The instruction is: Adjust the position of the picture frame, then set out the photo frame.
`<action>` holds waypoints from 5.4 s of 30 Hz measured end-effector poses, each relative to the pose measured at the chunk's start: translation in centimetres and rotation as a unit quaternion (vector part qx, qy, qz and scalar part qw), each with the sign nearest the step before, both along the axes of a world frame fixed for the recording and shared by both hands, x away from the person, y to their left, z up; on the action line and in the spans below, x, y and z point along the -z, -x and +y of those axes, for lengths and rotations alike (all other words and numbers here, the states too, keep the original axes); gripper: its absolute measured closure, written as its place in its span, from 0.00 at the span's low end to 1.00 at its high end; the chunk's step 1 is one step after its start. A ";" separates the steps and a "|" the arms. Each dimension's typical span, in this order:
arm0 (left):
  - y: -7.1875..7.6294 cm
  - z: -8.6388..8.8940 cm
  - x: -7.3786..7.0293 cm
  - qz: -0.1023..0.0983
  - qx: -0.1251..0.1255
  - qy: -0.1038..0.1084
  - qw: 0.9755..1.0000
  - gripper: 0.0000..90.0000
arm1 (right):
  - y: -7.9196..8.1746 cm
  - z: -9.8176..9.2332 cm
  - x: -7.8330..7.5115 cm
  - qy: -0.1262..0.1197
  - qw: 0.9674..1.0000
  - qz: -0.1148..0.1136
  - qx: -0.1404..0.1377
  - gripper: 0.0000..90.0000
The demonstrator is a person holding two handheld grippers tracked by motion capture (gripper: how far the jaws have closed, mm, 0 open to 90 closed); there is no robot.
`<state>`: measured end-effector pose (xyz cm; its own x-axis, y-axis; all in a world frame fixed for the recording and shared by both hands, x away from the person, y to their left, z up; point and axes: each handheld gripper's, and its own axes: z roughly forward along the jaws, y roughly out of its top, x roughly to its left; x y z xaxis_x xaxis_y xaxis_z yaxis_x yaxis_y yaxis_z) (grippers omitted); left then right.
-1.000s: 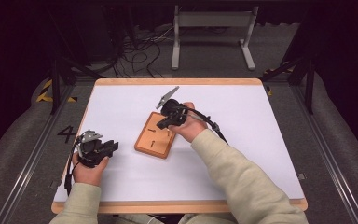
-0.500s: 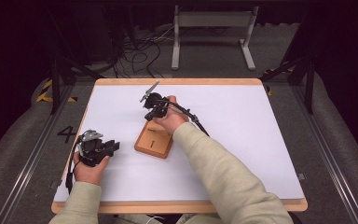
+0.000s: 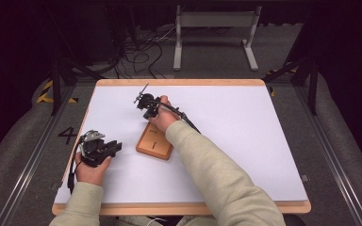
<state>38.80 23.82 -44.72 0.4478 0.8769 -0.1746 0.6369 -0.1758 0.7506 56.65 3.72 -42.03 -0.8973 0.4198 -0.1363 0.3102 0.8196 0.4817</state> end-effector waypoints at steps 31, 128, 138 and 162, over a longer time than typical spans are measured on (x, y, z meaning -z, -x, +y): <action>-0.1 -2.4 0.1 0.006 0.036 -0.010 0.999 0.77 | 2.2 -9.5 -0.5 0.068 0.995 0.057 0.038 1.00; 2.9 -14.3 -1.6 -0.047 0.357 -0.002 0.933 0.47 | 16.3 -29.0 -2.0 -0.228 0.965 -0.058 0.112 0.66; 2.3 -15.8 -0.7 -0.034 0.367 -0.011 0.929 0.55 | 16.4 -29.3 -1.8 -0.228 0.965 -0.057 0.117 0.66; 3.4 -17.2 -0.3 -0.083 0.368 -0.062 0.924 0.93 | 16.6 -29.1 -1.6 -0.223 0.967 -0.057 0.111 0.67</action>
<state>35.44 6.66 -44.43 0.9422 0.3335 0.0319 0.1885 -0.6066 0.7723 40.01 -25.43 -40.39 -0.7681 0.6402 0.0093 0.3787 0.4425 0.8129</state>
